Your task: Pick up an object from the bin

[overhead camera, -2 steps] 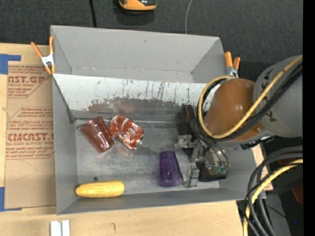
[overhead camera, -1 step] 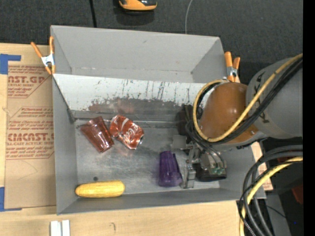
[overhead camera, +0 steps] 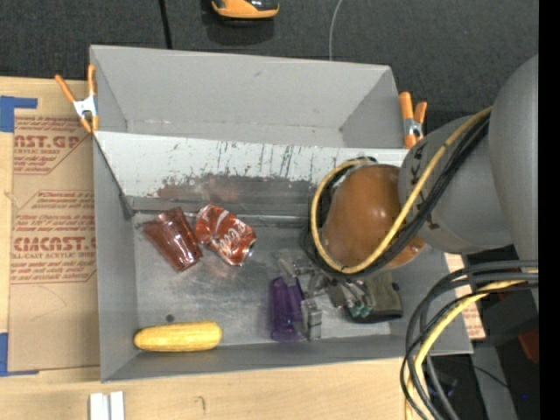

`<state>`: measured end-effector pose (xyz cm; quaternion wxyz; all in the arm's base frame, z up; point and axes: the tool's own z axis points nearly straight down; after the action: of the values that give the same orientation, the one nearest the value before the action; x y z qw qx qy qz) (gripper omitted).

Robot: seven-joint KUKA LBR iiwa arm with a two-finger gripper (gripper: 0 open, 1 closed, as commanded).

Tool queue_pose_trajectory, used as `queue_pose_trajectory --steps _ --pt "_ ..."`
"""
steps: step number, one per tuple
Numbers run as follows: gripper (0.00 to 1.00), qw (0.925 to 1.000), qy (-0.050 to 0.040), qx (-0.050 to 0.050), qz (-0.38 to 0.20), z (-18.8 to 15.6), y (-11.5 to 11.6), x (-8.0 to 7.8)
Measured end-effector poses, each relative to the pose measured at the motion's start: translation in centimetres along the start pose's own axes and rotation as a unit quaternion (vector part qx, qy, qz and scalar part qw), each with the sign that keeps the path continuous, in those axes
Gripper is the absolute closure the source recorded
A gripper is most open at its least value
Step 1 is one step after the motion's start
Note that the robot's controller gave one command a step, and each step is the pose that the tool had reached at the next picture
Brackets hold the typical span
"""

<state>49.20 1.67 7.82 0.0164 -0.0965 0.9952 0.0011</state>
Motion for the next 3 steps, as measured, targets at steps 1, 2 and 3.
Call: queue_pose_trajectory --steps 1,2,3 --pt "1.00 1.0000 -0.0001 0.000 0.000 0.0 0.0 0.0" --pt "1.00 0.9999 0.0151 0.000 0.002 -13.4 0.4 -2.3" --pt "1.00 0.9999 0.0156 0.000 0.002 -13.4 0.4 -2.3"
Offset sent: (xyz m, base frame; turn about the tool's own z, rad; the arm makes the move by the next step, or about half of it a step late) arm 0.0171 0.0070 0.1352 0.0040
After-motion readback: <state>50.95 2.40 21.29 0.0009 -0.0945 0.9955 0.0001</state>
